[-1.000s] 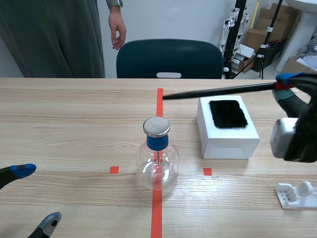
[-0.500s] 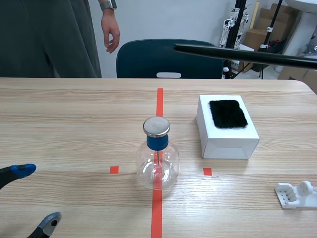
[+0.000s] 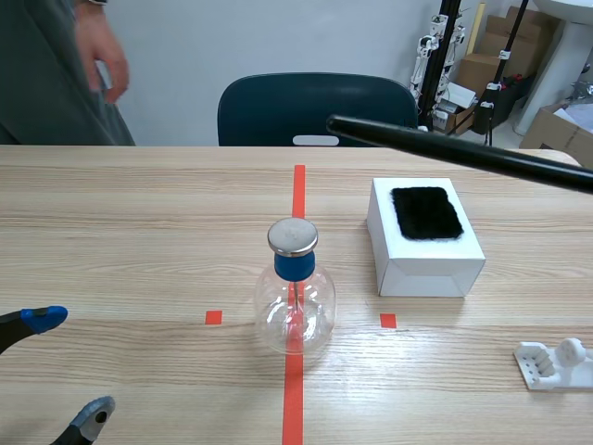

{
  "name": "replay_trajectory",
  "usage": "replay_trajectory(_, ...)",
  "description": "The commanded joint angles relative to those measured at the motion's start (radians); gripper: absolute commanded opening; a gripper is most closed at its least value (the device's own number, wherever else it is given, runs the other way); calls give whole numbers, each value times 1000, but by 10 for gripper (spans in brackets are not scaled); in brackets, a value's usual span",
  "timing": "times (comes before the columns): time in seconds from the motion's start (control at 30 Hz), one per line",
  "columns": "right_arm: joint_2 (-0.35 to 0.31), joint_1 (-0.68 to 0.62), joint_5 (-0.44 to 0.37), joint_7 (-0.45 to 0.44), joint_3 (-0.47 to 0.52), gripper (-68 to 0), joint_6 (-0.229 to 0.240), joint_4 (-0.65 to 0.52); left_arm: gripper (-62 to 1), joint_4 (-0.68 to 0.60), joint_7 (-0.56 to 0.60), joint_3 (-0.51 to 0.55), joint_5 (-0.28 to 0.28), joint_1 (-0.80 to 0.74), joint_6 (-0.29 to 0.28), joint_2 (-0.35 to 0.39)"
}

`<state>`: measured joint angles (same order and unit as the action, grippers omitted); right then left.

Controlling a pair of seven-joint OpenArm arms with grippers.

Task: Do the electroscope experiment. move the rod toward and away from the electroscope

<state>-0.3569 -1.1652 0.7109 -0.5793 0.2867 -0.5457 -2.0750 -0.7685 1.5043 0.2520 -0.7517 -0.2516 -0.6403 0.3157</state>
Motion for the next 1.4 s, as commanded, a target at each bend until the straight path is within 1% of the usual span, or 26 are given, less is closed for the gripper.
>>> replay_trajectory(0.0, -11, 7, -9, 3, 7, -673, -16, -14, 14, -12, 50, 6, 11, 3, -1, 1)
replay_trajectory(0.1, -11, 7, -9, 2, 7, -673, -15, -14, 14, -12, 50, 6, 11, 3, -1, 1)
replay_trajectory(0.23, -11, 7, -9, -33, 6, -673, -15, -14, 14, -12, 50, 6, 11, 3, -1, 1)
replay_trajectory(0.67, -11, 7, -8, -101, 6, -673, -15, -14, 14, -12, 50, 6, 11, 3, -1, 1)
replay_trajectory(1.37, -11, 7, 0, -108, 6, -673, -14, -14, 14, -12, 50, 6, 11, 3, -1, 1)
